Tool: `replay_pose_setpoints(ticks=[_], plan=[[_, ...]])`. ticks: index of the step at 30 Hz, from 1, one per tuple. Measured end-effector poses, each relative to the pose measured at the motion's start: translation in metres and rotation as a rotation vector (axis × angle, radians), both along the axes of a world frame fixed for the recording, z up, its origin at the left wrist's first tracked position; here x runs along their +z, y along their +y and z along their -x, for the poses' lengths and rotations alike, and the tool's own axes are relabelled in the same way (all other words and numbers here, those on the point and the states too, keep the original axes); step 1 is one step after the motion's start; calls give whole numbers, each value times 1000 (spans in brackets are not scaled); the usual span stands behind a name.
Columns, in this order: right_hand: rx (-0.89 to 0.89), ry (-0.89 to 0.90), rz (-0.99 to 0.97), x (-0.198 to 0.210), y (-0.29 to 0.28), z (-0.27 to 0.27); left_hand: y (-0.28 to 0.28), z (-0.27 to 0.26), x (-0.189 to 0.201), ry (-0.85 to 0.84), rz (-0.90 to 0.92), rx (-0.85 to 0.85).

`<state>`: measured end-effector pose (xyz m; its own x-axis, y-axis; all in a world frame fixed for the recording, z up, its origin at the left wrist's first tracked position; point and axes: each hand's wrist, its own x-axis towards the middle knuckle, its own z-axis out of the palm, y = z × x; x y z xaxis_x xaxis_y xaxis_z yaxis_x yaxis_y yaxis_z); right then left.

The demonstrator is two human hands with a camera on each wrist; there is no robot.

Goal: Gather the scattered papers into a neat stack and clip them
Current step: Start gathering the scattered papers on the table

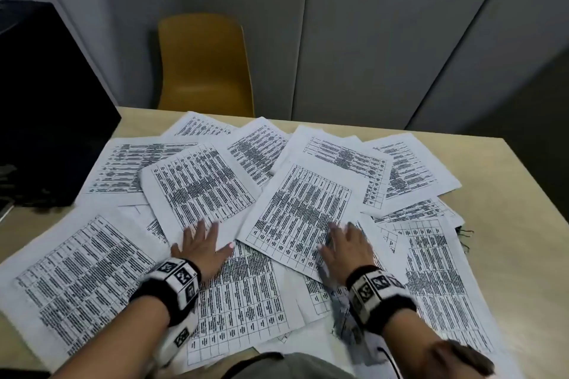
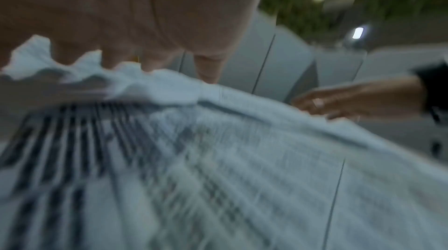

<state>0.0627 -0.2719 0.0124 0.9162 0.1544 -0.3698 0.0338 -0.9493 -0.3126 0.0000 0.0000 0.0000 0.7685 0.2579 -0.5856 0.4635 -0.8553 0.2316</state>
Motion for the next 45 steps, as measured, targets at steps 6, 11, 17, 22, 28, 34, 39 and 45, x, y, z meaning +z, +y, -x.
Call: replay_pose_setpoints(ticks=[6, 11, 17, 22, 28, 34, 39, 45], plan=[[235, 68, 117, -18, -4, 19, -10, 20, -5, -7, 28, -280], [89, -41, -54, -11, -12, 11, 8, 24, -11, -444, 290, 182], [136, 25, -37, -6, 18, 23, -4, -2, -10, -504, 279, 579], [143, 42, -246, -1, 22, 22, -11, 0, -12, -554, 457, 780], [-581, 27, -499, 13, -27, -56, -15, 19, -4, -493, 543, 768], [-876, 151, -618, 8, -48, -105, -21, 34, -20, -434, 549, 824], [-763, 133, -676, 13, -44, -100, -28, 44, -30, -504, 594, 925], [-689, 468, -892, -5, -20, -34, -31, 39, -33, -495, 682, 974]])
